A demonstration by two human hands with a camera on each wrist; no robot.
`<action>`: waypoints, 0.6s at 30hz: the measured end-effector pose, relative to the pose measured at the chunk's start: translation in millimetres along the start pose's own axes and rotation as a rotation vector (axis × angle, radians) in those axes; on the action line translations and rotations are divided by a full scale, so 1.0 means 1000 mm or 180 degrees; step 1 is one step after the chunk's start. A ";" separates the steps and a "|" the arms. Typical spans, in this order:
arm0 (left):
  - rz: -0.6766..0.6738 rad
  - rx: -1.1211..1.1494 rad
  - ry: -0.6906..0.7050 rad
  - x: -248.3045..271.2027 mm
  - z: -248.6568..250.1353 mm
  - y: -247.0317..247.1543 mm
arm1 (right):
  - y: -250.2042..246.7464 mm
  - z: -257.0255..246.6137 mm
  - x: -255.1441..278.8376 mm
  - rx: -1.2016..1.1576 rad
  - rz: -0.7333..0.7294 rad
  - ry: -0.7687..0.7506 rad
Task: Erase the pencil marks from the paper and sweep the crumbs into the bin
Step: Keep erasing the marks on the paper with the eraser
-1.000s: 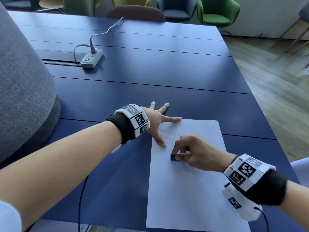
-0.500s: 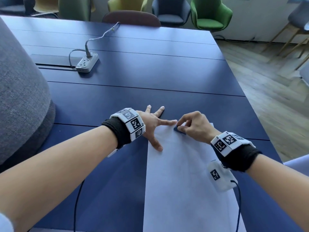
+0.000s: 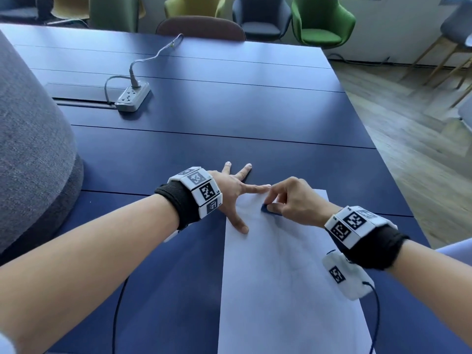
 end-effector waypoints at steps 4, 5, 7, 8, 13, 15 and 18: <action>-0.0003 -0.0041 -0.0011 0.002 0.000 0.000 | -0.014 0.000 -0.011 0.0110 0.0327 0.0032; -0.0015 -0.0037 -0.0012 0.002 0.000 0.000 | -0.015 0.000 -0.012 0.0076 0.0383 0.0061; -0.0043 -0.0018 -0.0024 0.001 0.000 0.001 | -0.007 -0.001 -0.006 0.0046 0.0179 0.0055; -0.0057 -0.0013 -0.0029 0.001 0.000 0.001 | 0.000 -0.003 0.000 0.0079 -0.0030 0.0027; -0.0106 0.0023 -0.0026 -0.001 -0.002 0.002 | -0.011 0.003 0.002 0.0177 0.0136 0.0140; -0.0116 0.0044 -0.0029 0.000 -0.002 0.003 | -0.014 0.009 0.004 0.0062 0.0337 0.0222; -0.0117 0.0032 -0.0057 0.001 -0.002 0.003 | 0.008 0.000 0.018 0.0063 -0.0118 0.0032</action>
Point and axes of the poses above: each hand's wrist, its own x-axis away from the middle knuckle, its own y-axis out of the palm, z = x × y, the point moved 7 cm from there along -x, towards the middle knuckle, and after that the axes turned 3 degrees about -z, right-handed, at the moved point
